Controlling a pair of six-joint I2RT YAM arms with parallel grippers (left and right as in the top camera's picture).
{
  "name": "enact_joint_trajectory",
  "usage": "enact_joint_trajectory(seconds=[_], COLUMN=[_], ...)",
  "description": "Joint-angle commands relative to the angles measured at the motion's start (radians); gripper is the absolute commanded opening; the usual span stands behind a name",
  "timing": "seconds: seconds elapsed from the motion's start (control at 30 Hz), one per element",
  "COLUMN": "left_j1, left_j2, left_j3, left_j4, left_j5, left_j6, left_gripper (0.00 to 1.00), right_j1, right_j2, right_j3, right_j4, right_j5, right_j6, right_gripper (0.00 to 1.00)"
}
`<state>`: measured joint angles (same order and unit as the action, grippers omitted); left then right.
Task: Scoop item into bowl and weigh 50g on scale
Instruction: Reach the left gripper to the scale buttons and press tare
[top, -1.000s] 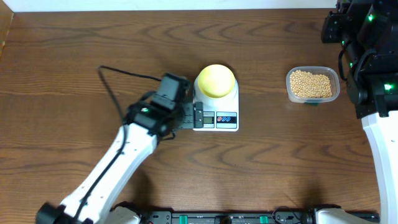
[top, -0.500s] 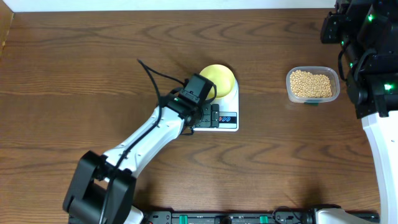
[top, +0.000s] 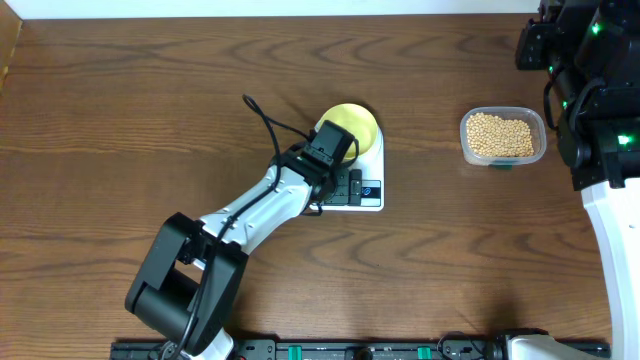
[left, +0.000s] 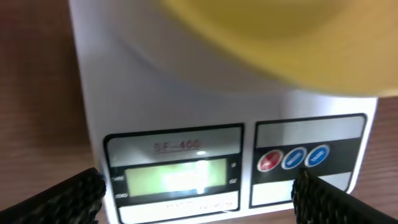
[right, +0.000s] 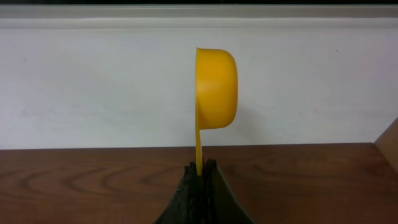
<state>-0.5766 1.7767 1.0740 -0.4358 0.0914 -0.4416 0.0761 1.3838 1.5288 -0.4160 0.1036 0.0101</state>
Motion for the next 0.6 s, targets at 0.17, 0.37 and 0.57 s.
enact_joint_trajectory(seconds=[0.17, 0.37, 0.57], left_j1=[-0.025, -0.051, -0.054], left_j2=[0.007, 0.008, 0.008], left_j3=[0.009, 0.009, 0.004], left_j4=[0.006, 0.028, 0.075], left_j5=[-0.109, -0.198, -0.198], left_j6=[-0.009, -0.010, -0.009], left_gripper=[0.98, 0.98, 0.98], right_j1=[-0.003, -0.003, -0.003], right_j2=[0.000, 0.000, 0.000], right_j3=[0.014, 0.014, 0.014], right_j4=[0.001, 0.001, 0.001], right_j5=[-0.006, -0.005, -0.006], right_j6=[-0.016, -0.016, -0.016], right_gripper=[0.01, 0.01, 0.01])
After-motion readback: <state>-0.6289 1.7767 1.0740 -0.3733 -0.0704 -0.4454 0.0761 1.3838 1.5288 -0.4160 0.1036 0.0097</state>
